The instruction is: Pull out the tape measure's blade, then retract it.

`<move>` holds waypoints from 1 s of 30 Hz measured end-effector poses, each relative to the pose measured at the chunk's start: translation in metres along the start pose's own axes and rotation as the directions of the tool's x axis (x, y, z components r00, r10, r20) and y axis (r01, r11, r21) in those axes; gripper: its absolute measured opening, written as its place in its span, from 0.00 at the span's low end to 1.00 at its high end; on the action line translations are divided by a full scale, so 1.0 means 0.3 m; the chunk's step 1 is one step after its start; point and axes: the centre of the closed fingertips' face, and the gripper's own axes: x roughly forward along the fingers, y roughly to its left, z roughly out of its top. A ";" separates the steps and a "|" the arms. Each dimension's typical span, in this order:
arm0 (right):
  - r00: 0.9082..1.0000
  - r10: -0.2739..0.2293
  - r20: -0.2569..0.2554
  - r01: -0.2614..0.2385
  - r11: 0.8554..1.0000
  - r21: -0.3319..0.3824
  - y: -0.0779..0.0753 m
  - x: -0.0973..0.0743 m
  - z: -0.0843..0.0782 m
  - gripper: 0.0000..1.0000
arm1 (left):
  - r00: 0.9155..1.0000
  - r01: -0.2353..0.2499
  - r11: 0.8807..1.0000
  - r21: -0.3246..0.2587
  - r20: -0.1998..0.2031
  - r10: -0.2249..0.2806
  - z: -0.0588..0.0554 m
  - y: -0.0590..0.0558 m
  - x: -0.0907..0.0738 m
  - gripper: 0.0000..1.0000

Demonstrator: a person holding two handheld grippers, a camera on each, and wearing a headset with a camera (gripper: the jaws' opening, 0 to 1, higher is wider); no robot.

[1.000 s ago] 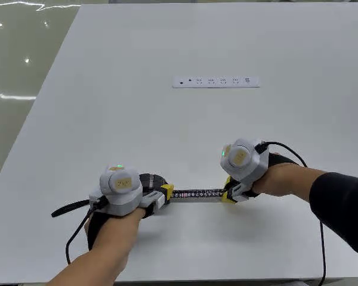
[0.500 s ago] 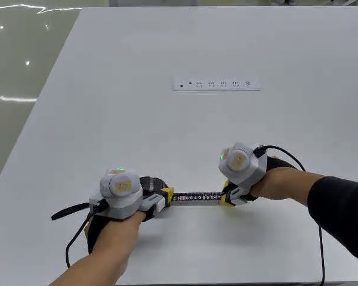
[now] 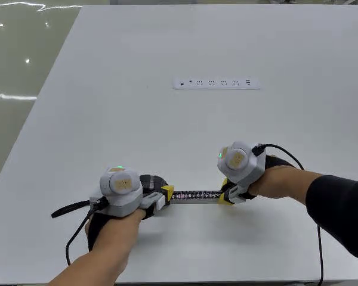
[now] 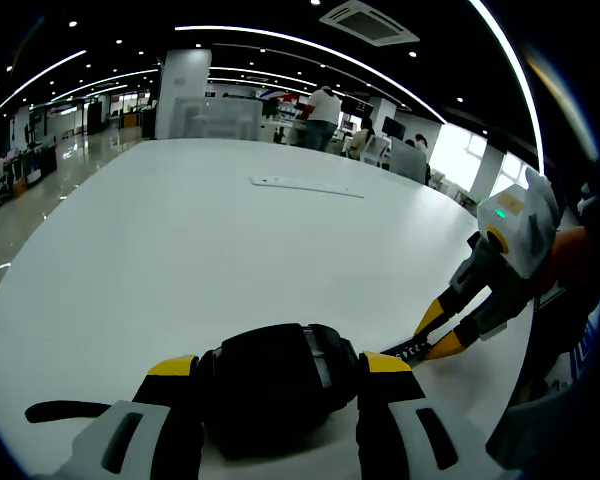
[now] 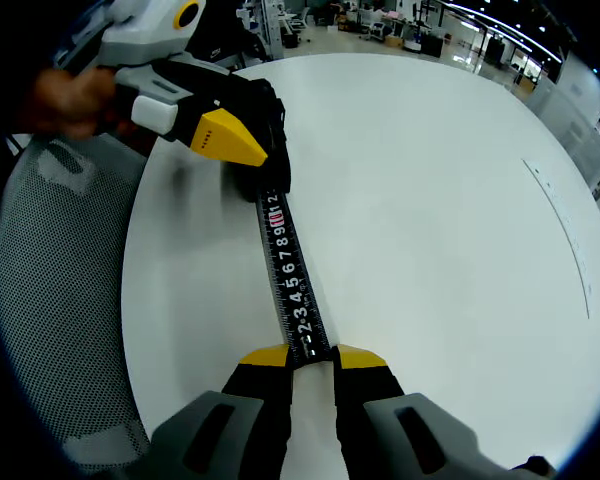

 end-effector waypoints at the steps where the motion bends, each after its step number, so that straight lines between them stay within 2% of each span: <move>1: 1.000 -0.001 0.000 0.001 1.000 0.000 0.001 0.000 0.001 0.11 | 1.000 0.000 1.000 -0.001 0.000 0.000 0.000 0.000 0.000 0.58; 30: 1.000 -0.002 0.011 0.002 1.000 -0.007 0.005 0.013 0.029 0.11 | 1.000 0.016 1.000 -0.013 0.004 -0.016 0.002 0.002 -0.001 0.58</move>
